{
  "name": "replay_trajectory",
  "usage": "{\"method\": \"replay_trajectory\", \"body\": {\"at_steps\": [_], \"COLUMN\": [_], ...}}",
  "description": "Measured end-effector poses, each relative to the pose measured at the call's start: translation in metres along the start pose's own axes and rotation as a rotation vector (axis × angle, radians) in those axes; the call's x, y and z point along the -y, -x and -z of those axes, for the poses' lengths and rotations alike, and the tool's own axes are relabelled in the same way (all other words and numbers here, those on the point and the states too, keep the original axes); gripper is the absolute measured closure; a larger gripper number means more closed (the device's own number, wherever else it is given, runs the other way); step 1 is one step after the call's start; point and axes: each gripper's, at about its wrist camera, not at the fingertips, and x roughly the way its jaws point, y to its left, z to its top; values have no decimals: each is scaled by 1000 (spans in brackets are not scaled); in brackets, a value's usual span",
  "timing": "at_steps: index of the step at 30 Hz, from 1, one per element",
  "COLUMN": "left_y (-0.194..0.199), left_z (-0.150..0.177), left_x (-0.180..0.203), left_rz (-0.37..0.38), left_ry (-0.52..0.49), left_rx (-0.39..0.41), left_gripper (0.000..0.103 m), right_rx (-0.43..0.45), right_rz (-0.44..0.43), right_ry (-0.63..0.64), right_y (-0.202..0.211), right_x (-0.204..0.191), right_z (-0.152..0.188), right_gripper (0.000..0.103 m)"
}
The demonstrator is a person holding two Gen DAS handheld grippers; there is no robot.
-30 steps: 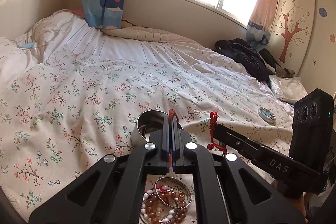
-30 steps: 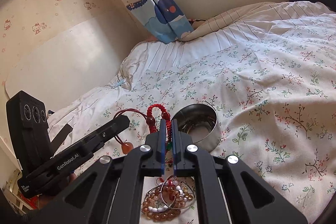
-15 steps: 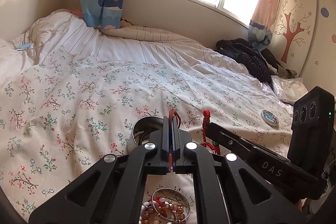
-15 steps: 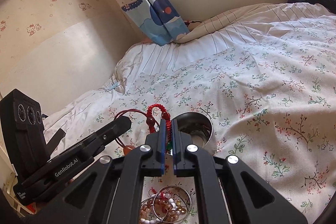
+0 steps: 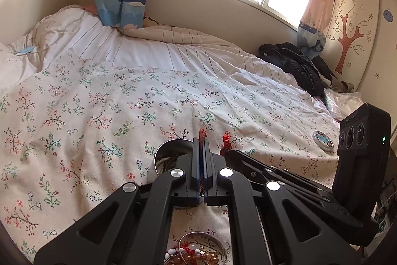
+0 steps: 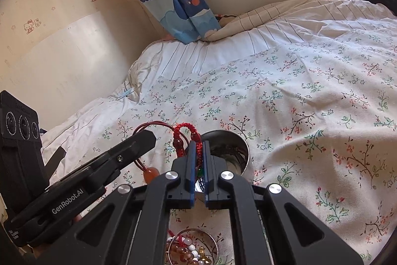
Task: Organize jewelry
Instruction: 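Carry both held bracelets over the silver tin with both tools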
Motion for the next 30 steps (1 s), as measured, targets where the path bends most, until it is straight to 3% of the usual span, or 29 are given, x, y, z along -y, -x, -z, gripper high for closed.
{"method": "replay_trajectory", "body": {"at_steps": [27, 30], "left_y": [-41, -45], "left_z": [3, 4], "left_x": [-12, -13], "left_rz": [-36, -44], "left_ry": [23, 27], "left_rx": [-84, -108], "left_gripper": [100, 95], "right_rx": [-83, -75], "right_rz": [81, 101], "right_ry": [-18, -33], "right_y": [-50, -49], "right_x": [13, 18], "right_z": [0, 0], "right_gripper": [96, 76]}}
